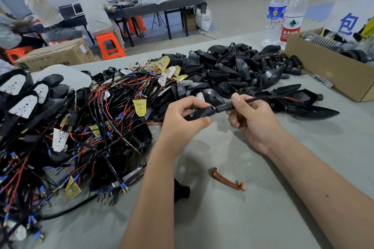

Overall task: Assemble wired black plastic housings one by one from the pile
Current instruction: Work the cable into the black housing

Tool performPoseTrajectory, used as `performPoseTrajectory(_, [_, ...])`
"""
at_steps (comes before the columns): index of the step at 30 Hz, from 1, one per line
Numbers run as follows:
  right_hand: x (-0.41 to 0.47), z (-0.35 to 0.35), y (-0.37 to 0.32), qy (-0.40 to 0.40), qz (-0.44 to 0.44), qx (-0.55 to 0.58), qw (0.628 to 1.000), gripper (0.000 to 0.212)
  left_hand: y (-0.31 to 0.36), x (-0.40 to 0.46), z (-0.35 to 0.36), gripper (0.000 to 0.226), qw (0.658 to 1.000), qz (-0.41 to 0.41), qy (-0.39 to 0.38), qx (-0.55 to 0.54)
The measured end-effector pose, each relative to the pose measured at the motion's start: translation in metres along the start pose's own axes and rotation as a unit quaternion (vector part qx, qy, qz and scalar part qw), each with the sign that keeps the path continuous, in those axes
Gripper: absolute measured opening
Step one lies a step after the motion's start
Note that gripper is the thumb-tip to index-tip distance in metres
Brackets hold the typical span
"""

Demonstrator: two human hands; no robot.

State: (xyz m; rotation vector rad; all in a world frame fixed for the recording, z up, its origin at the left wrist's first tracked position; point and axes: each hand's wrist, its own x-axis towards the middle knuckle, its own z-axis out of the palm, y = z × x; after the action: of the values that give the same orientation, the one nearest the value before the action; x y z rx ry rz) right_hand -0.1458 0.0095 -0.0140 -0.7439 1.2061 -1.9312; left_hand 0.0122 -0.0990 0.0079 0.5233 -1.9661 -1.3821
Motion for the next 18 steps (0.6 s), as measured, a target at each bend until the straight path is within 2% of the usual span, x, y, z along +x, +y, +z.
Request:
performPoseTrajectory(3, [-0.0001, -0.0017, -0.0002, 0.001, -0.002, -0.017, 1.000, 0.026, -0.0027, 0.0008, -0.0006, 0.023, 1.000, 0.006, 0.000, 0.011])
performPoseTrajectory(7, [-0.0007, -0.0033, -0.0010, -0.016, 0.006, 0.014, 1.000, 0.021, -0.0034, 0.0014, -0.0001, 0.025, 0.999, 0.016, -0.002, 0.036])
performPoseTrajectory(13, [-0.0015, -0.0057, 0.0009, -0.082, 0.012, 0.025, 0.996, 0.019, -0.0035, 0.0008, -0.0024, 0.034, 1.000, -0.002, -0.005, 0.026])
performPoseTrajectory(16, [-0.0020, -0.0055, 0.0015, -0.079, 0.002, 0.002, 0.997, 0.007, -0.0045, 0.0011, -0.0024, 0.028, 0.999, -0.016, -0.015, 0.027])
performPoseTrajectory(18, [-0.0014, -0.0052, 0.0018, -0.078, -0.003, -0.006, 0.997, 0.015, -0.0053, 0.0009, -0.0019, 0.025, 0.999, -0.025, -0.023, 0.030])
